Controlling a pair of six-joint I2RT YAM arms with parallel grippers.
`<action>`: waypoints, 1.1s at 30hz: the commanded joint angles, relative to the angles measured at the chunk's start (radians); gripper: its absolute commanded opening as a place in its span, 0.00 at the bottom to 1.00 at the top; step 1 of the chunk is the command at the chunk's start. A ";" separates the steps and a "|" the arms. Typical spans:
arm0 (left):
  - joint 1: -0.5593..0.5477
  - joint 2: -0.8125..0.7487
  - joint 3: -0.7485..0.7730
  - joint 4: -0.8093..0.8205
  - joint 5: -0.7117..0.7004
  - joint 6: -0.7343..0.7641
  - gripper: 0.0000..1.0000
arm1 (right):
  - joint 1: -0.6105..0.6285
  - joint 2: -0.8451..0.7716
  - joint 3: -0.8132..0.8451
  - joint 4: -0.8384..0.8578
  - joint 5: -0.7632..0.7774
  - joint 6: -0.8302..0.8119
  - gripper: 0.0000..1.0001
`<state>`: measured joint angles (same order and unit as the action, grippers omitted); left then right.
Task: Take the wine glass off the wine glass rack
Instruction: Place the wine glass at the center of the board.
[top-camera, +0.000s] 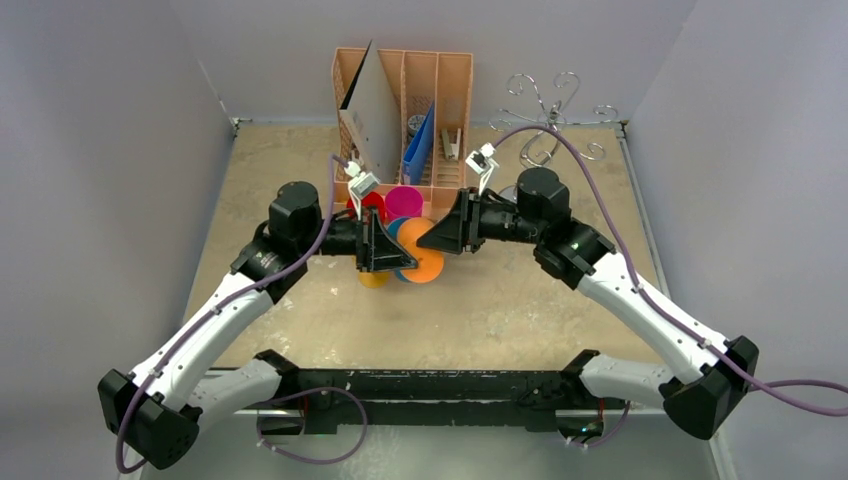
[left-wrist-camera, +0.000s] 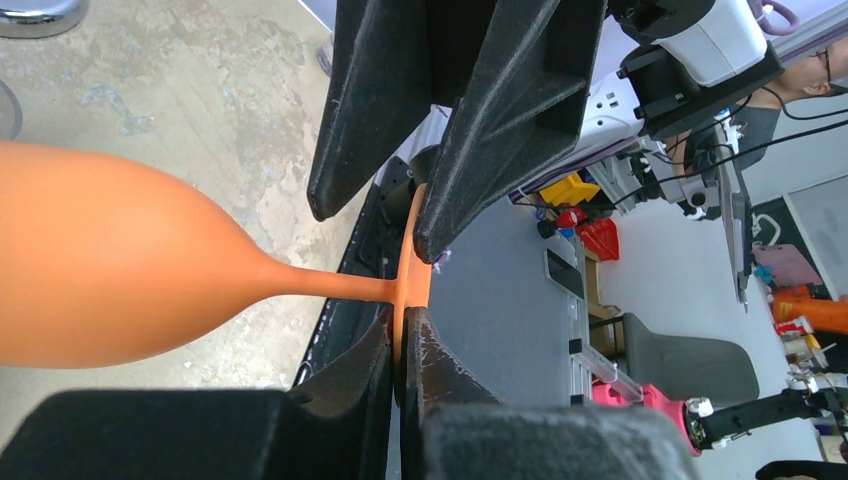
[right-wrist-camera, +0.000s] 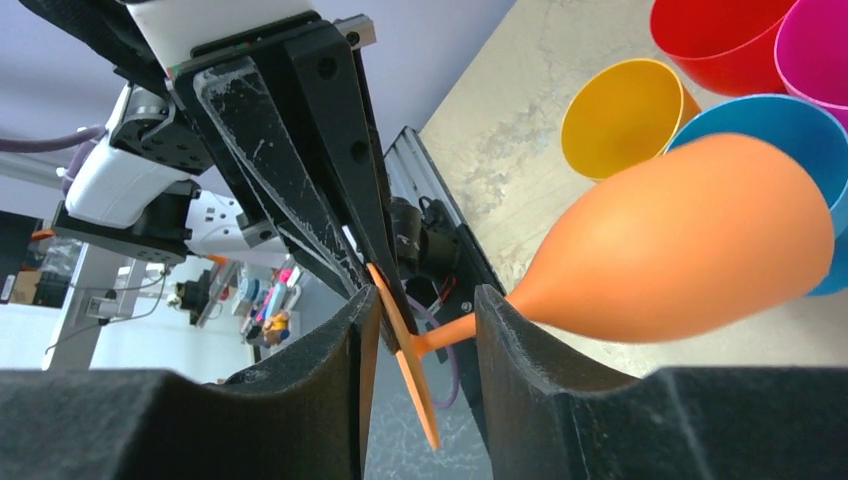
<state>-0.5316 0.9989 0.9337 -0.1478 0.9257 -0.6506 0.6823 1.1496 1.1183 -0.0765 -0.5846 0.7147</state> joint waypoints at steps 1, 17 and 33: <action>-0.004 -0.032 0.019 0.056 0.004 0.024 0.00 | 0.003 -0.056 -0.019 -0.041 -0.015 0.005 0.43; -0.003 -0.031 0.004 0.214 0.050 -0.067 0.01 | 0.002 -0.150 -0.030 -0.034 -0.114 0.024 0.00; -0.010 -0.002 0.037 0.128 0.082 -0.033 0.35 | 0.003 -0.165 -0.024 0.020 -0.102 -0.016 0.00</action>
<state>-0.5354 0.9890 0.9348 -0.0685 1.0027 -0.6712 0.6807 0.9871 1.0710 -0.1192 -0.6468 0.7128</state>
